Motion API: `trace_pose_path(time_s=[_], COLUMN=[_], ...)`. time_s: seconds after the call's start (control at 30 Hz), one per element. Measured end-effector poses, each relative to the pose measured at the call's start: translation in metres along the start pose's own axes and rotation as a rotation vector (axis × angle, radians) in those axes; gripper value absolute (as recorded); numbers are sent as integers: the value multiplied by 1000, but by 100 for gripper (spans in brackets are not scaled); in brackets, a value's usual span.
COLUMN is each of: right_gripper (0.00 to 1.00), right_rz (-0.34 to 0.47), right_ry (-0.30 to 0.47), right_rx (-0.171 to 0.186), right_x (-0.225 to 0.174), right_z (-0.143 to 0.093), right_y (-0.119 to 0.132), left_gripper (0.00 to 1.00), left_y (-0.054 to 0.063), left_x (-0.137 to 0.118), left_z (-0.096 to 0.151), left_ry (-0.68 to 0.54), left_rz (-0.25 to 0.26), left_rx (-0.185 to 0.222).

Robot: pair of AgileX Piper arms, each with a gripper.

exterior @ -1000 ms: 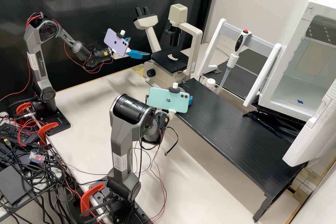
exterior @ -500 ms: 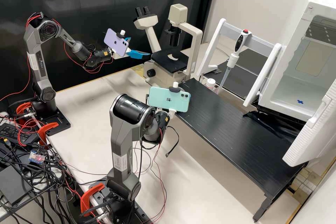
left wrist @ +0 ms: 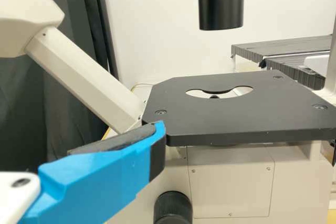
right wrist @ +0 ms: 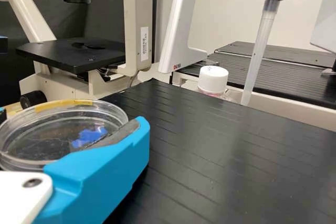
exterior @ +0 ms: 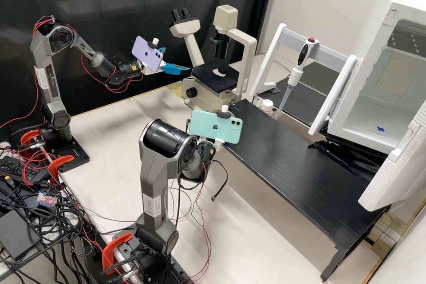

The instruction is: Move the petri dish to the incubator

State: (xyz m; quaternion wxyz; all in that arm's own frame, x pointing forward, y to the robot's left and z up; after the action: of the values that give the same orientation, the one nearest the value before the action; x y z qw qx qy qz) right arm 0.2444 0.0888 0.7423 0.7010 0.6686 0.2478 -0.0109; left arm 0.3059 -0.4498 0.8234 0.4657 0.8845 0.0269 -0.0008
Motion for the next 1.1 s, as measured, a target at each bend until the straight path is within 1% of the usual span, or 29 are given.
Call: trace_pose_path(time_s=[0.07,0.23,0.3,0.33,0.37,0.47,0.57,0.6,0.7,0.73,0.83,0.9,0.93,1.0,1.03,1.1], right_gripper=[0,0,0,0,0,0,0,0,0,0,0,0,0,0,0,0], right_rz=[-2,5,12,20,32,73,130,175,268,296,349,419,435,474,497,524], right_ry=[-4,-13,-28,-30,-55,-92,-114,-132,-166,-179,-201,-235,-240,-271,-287,-323], right_rx=[5,4,4,9,20,38,34,47,82,83,37,33,34,28,18,12], right_x=[1,3,1,1,0,-3,-9,-12,-18,-21,-22,-25,-26,-27,-26,-25], right_z=[0,2,7,7,11,18,29,35,46,50,62,75,77,87,93,104], right_y=[1,4,9,12,17,30,55,67,91,99,125,148,152,167,180,196], left_gripper=[100,100,100,100,100,100,100,100,100,100,100,100,100,100,100,100], left_y=[0,0,0,0,0,0,0,0,0,0,0,0,0,0,0,0], left_x=[0,0,0,0,0,0,0,0,0,0,0,0,0,0,0,0], left_z=[0,0,0,0,0,0,0,0,0,0,0,0,0,0,0,0], left_ry=[0,0,0,0,0,0,0,0,0,0,0,0,0,0,0,0], left_rz=[0,0,0,0,0,0,0,0,0,0,0,0,0,0,0,0], left_rx=[0,0,0,0,0,0,0,0,0,0,0,0,0,0,0,0])
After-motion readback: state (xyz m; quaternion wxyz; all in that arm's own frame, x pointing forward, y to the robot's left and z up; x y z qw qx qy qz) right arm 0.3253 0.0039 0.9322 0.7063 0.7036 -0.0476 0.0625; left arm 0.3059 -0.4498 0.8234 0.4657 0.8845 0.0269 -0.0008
